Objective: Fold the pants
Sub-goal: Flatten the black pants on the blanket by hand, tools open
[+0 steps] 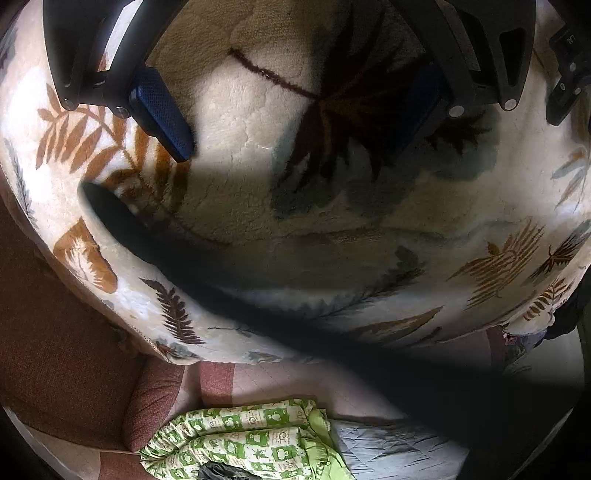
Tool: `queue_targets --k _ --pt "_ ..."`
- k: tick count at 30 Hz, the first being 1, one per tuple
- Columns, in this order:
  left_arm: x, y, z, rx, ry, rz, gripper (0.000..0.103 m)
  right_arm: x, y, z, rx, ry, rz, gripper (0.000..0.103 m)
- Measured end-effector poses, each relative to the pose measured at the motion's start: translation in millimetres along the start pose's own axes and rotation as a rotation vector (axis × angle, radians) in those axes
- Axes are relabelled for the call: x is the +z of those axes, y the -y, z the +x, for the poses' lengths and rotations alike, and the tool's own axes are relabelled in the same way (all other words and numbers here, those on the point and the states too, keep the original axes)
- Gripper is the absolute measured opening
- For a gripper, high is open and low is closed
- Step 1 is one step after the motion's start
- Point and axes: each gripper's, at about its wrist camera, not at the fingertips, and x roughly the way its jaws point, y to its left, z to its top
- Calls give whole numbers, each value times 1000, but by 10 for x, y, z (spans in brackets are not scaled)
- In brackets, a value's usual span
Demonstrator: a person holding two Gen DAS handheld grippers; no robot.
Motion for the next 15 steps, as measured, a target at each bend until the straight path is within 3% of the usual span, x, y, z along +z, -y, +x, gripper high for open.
queue_targets --k 15 --pt "26 0 40 -1 -3 0 103 -9 -23 3 -8 -9 -7 103"
